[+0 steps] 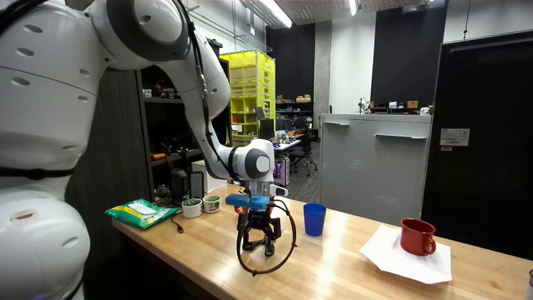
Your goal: Open and close the scissors
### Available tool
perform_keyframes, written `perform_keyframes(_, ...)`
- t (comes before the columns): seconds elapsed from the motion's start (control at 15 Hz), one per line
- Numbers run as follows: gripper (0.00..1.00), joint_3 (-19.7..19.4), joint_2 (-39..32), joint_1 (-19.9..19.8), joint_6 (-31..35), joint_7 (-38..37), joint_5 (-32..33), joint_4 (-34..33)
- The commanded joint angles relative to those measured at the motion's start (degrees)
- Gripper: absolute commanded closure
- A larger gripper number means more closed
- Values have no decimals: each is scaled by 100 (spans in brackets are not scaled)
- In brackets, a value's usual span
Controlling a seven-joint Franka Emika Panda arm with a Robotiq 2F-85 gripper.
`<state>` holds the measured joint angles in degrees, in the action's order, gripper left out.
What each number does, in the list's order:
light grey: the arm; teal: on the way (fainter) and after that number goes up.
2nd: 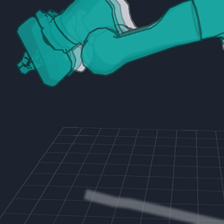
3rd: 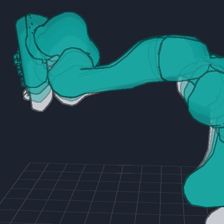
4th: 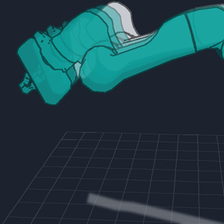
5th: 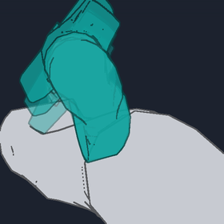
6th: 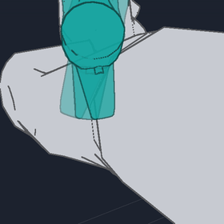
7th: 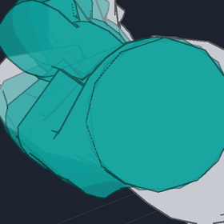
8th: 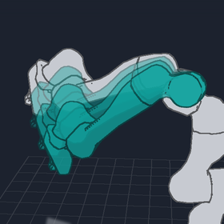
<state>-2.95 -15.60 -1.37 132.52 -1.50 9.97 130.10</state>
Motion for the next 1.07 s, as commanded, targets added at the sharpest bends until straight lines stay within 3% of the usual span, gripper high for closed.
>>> perform_keyframes(0.0, 0, -18, -9, -3, -45, 52, 15, -41)
perform_keyframes(0.47, 0, -29, -48, -20, -43, 52, 32, -59)
perform_keyframes(0.53, 24, -29, -42, -20, -45, 57, 32, -57)
perform_keyframes(0.67, 31, -24, -28, -23, -45, 78, 22, -56)
perform_keyframes(1.0, 68, 0, 31, -28, -40, 166, -16, -66)
